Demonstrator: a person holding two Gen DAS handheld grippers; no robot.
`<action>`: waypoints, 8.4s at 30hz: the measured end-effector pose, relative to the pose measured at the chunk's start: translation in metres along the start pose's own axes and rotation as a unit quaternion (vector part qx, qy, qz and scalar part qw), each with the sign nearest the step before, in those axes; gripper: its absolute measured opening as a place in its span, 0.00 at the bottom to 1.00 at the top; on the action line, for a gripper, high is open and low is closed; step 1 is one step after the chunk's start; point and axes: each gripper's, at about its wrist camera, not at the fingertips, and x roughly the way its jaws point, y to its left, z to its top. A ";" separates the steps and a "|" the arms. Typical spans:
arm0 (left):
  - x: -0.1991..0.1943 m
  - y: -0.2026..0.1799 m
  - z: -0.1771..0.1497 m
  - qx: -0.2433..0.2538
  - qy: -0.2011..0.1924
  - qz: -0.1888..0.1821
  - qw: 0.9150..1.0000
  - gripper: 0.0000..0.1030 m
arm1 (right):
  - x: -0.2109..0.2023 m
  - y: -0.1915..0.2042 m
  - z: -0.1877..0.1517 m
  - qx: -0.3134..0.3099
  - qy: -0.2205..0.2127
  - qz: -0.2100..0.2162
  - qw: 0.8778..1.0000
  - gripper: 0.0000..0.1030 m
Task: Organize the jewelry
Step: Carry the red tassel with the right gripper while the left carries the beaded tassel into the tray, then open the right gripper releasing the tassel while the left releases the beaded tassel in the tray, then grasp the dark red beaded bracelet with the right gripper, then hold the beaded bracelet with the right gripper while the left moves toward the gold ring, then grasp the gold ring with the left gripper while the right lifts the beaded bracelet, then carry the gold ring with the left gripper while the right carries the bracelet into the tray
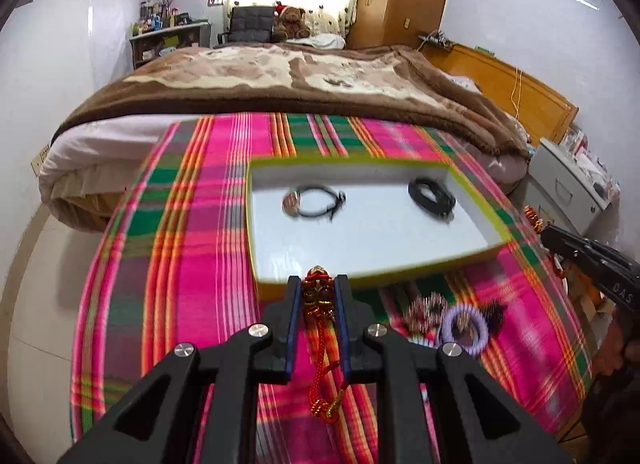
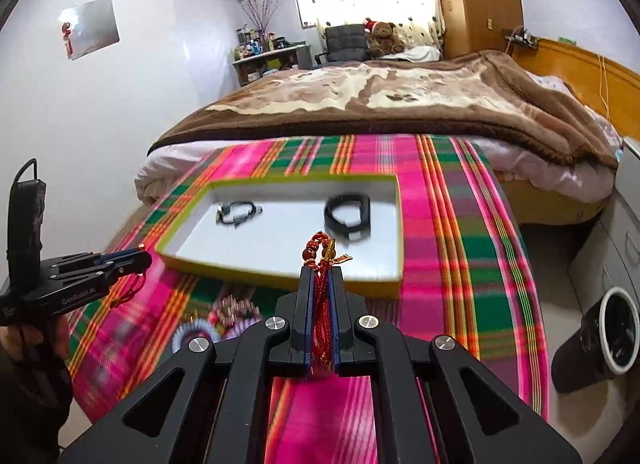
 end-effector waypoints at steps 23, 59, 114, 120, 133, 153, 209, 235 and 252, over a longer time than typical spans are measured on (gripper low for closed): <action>0.085 0.016 0.040 -0.038 0.041 -0.013 0.998 0.16 | 0.144 0.012 0.062 -0.010 0.093 0.000 0.996 0.06; 0.096 0.019 0.048 -0.037 0.045 0.017 0.998 0.35 | 0.183 0.020 0.064 -0.019 0.127 -0.011 0.992 0.25; -0.019 0.013 -0.057 -0.085 0.014 -0.040 0.995 0.48 | 0.052 -0.011 -0.057 0.010 0.102 0.064 0.993 0.41; -0.015 0.009 -0.058 -0.082 0.020 -0.041 0.996 0.48 | 0.052 -0.011 -0.057 0.011 0.099 0.068 0.993 0.36; -0.005 0.001 -0.054 -0.073 0.032 -0.053 0.995 0.48 | 0.034 -0.010 -0.056 -0.008 0.066 0.033 0.997 0.20; 0.037 -0.041 -0.050 -0.007 0.069 0.000 0.998 0.48 | 0.012 -0.006 -0.054 0.002 0.031 0.028 0.999 0.20; 0.033 -0.026 -0.053 0.040 0.062 0.053 0.996 0.31 | 0.016 -0.003 -0.053 0.011 0.033 0.027 0.999 0.20; 0.013 -0.011 -0.019 0.015 0.026 0.011 0.999 0.22 | 0.016 0.009 -0.026 0.005 0.015 0.026 1.000 0.20; 0.056 -0.027 0.049 0.012 0.017 -0.051 0.998 0.22 | 0.059 -0.007 0.016 0.010 0.033 -0.006 0.999 0.20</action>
